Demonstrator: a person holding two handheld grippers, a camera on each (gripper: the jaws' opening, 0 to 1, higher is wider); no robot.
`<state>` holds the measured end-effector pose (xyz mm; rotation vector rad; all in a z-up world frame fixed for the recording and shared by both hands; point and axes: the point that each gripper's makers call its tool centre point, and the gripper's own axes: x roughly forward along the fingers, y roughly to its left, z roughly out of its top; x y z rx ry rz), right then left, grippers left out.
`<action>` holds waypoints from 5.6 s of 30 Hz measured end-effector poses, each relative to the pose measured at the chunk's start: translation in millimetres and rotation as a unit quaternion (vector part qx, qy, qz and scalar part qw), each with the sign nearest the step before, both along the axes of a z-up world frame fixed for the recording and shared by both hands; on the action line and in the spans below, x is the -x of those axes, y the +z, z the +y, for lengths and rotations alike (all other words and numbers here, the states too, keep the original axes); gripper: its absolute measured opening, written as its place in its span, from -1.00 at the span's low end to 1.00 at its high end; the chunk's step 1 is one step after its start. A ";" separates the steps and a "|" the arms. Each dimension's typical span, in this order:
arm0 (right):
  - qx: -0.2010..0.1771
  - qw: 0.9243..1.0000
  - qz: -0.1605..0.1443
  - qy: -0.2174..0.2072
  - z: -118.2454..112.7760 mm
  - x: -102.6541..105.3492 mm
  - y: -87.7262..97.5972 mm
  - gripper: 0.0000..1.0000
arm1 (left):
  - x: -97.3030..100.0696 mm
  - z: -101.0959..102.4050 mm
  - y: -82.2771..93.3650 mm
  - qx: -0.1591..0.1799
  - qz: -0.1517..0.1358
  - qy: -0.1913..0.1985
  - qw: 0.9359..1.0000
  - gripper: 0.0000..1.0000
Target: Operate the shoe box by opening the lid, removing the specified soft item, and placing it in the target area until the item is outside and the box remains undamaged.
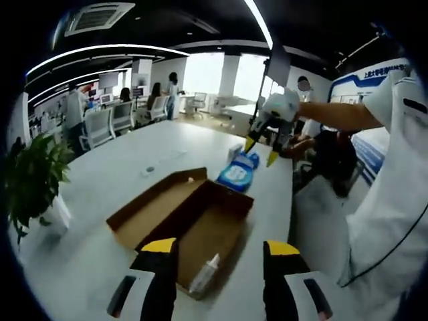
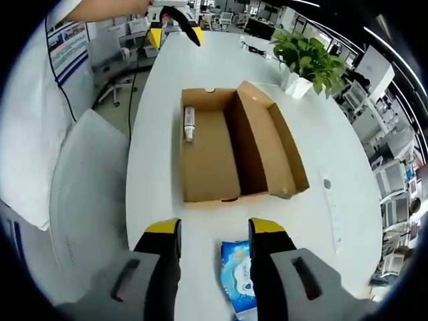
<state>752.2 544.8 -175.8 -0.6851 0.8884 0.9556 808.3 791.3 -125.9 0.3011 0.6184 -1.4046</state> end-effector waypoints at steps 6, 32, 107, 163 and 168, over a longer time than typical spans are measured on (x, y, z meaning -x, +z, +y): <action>-0.002 1.000 0.008 -0.005 20.0 2.7 -7.1 -0.30 | -13.9 2.3 -22.4 -0.011 0.008 -0.021 1.000 0.02; -0.020 0.998 0.048 -0.023 60.1 12.8 -47.1 -0.34 | -32.4 -33.9 -121.7 -0.104 0.036 -0.172 0.979 -0.08; -0.031 0.998 0.055 -0.021 65.3 1.9 -65.7 -0.45 | -13.9 -30.0 -228.1 -0.266 -0.042 -0.287 0.919 -0.60; -0.150 0.984 -0.011 -0.096 42.2 5.8 -0.5 -0.30 | -15.5 -50.5 -121.1 -0.190 -0.073 -0.179 0.963 -0.63; -0.184 0.975 -0.028 -0.118 38.0 7.5 15.8 -0.25 | -11.4 -48.0 -103.8 -0.183 -0.079 -0.158 0.967 -0.62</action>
